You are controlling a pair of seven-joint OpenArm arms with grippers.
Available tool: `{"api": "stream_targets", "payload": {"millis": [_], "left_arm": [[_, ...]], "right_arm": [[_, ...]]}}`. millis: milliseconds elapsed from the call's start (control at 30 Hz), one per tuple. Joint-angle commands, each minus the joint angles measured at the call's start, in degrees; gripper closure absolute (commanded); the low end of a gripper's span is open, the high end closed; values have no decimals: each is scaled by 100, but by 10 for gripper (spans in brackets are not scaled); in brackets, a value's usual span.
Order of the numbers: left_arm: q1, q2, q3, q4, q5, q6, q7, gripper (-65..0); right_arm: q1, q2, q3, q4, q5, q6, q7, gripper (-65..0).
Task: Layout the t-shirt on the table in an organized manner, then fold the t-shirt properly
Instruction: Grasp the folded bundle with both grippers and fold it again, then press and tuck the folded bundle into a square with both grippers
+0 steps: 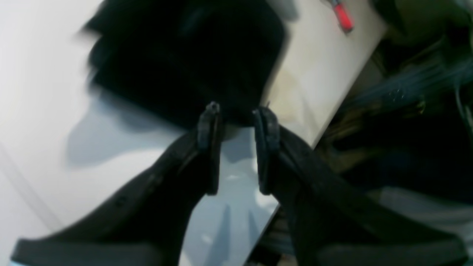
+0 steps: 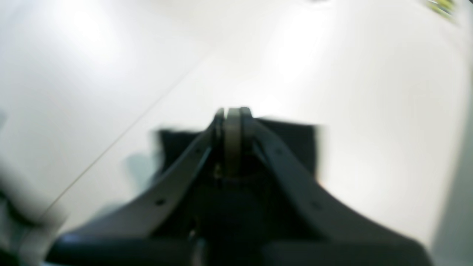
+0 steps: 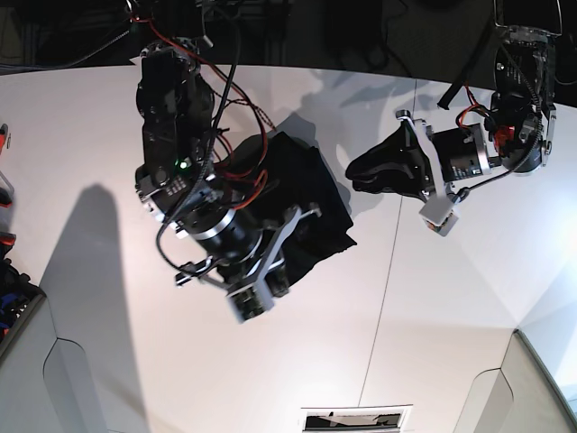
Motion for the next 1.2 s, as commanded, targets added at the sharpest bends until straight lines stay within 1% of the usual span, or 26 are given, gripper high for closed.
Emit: {"api": "stream_targets", "payload": {"millis": [0, 100, 133, 167, 233, 300, 367, 433, 500, 567, 633, 800, 867, 933, 1067, 1167], "left_arm": [[-61, -55, 155, 179, 210, -34, -297, -158], [-120, 13, 988, 151, 1641, -34, -1379, -148], [-166, 72, 1279, 96, 2096, -34, -1633, -148], [-240, 149, 1554, 11, 2411, -34, -1768, -148], [-481, 332, 2015, -223, 2776, -34, -1838, -148], [-761, 535, 2302, -546, 3032, -34, -1840, -148], [-981, 704, 2396, -922, 3222, -34, -1882, -148], [-1117, 726, 2393, -1285, 3305, -34, -2013, -148], [-1233, 625, 2393, -1613, 3353, -34, -2050, -148], [-1333, 446, 2393, -1878, 3445, -34, -2052, -148], [-1373, 192, 2374, -2006, 3445, -34, -2114, -148], [-1368, -380, 2332, -2020, 3429, -34, -2273, -148], [-1368, -549, 2328, -2020, 3432, -34, -2273, -148], [-1375, -702, 2328, -2020, 3432, -34, -2323, -148], [-1502, -918, 2328, -2020, 3451, -34, -2354, -148], [-1711, -1025, 2328, -2020, 3528, -34, -2354, -148]], "right_arm": [[195, -46, 131, 37, -11, -87, 173, 0], [363, -44, 577, -310, -210, -131, 321, 0], [428, -42, 737, -540, -236, -142, 385, 0], [516, -42, 898, -824, -240, -144, 468, 0], [756, -22, 1174, -1513, -219, -133, 549, 0], [1016, 68, 1305, -2188, -160, -63, 542, 0], [1163, 188, 1298, -2706, -105, -2, 503, 0], [1167, 254, 1298, -3036, 7, 129, 459, 0], [1119, 273, 1300, -3246, 35, 214, 444, 0], [1054, 271, 1300, -3338, 116, 302, 428, 0], [973, 273, 1300, -3329, 323, 387, 352, 0], [730, 273, 1300, -3303, 793, 730, 44, 0], [564, 267, 1300, -3259, 1119, 741, -50, 0], [372, 234, 1276, -3182, 1438, 774, -138, 0], [-133, 227, 962, -2826, 2083, 1045, -149, 0], [-529, 227, 616, -2411, 2234, 1064, -144, 0]]}}
